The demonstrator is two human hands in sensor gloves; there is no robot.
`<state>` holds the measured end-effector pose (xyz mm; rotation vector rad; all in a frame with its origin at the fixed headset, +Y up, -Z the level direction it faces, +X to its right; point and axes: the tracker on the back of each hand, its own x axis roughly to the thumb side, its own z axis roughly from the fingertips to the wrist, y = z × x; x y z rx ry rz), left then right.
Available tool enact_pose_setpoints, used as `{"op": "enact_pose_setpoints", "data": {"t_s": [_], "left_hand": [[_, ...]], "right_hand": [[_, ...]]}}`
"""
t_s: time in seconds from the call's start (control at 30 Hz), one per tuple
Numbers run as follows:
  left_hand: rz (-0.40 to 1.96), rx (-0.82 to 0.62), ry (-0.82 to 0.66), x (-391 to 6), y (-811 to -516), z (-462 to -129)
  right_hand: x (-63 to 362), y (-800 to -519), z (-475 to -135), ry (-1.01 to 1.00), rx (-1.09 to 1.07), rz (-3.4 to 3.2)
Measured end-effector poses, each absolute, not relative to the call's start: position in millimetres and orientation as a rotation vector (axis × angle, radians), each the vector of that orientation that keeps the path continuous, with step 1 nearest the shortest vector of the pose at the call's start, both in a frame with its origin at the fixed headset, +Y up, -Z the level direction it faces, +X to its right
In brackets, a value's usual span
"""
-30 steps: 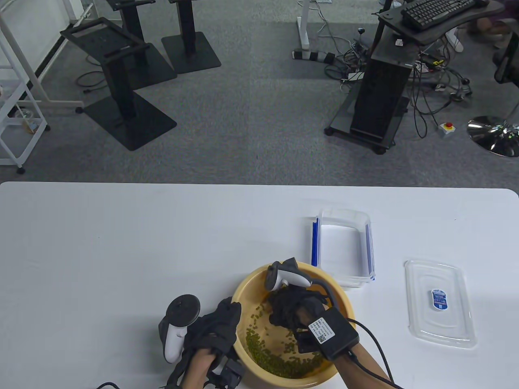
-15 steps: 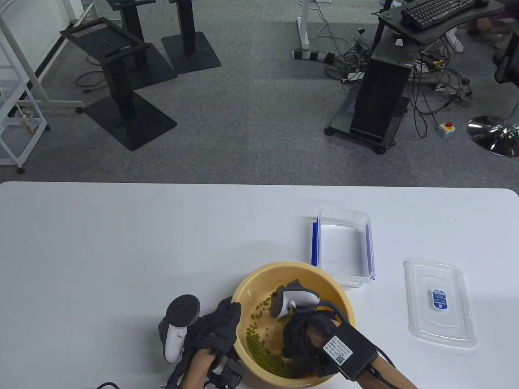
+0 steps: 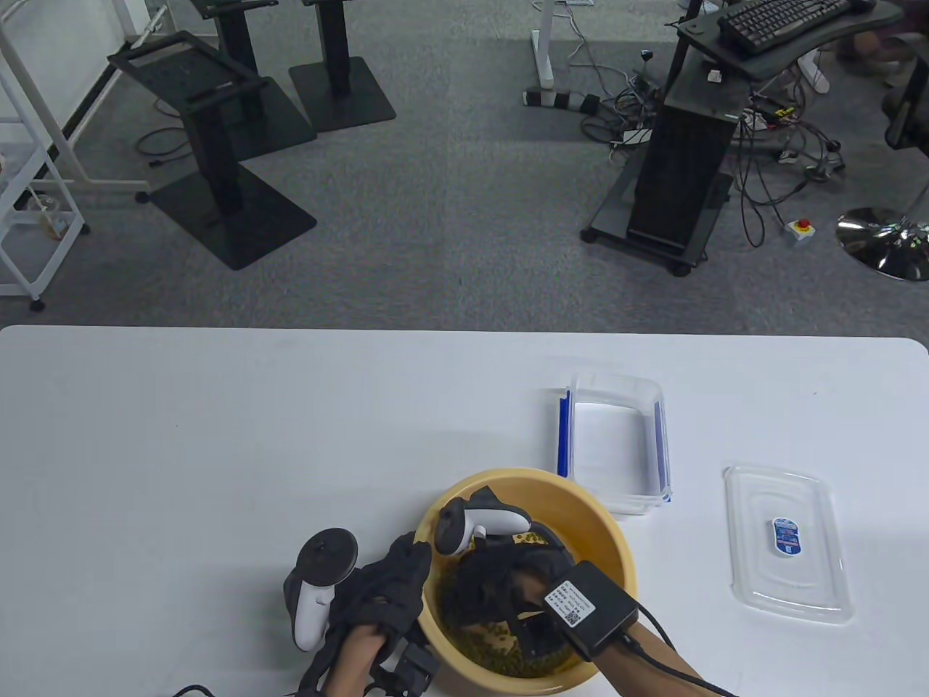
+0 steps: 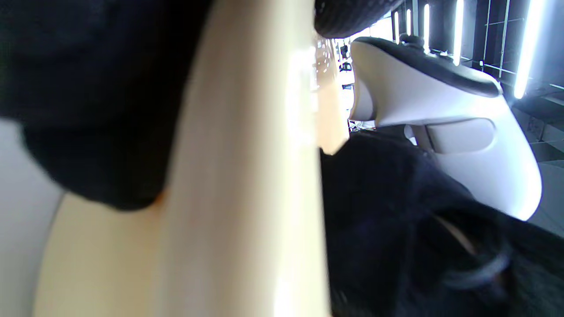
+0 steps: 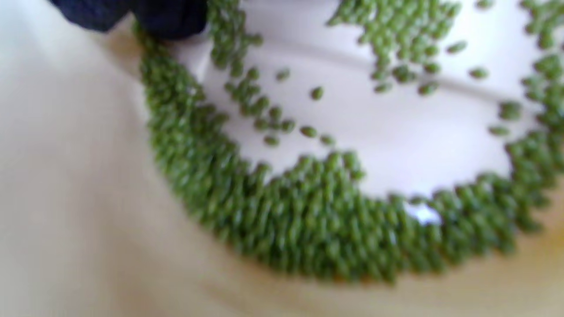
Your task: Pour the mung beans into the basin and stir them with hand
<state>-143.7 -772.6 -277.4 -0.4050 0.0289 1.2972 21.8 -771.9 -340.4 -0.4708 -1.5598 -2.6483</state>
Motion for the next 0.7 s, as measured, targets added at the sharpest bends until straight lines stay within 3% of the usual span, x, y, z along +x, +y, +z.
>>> {"op": "enact_pose_setpoints", "data": {"t_s": [0.2,0.57,0.7], "left_hand": [[1.306,-0.409,0.03,-144,-773,-277],[1.302,-0.404,0.031,-144,-773,-277],[1.303,-0.403,0.03,-144,-773,-277]], "right_hand": [[41,-772,-363,-1.162,-0.261,-2.768],[86,-767,-356,-1.257,-0.143,-2.622],[87,-769,-338,-1.439,-0.191,-2.536]]}}
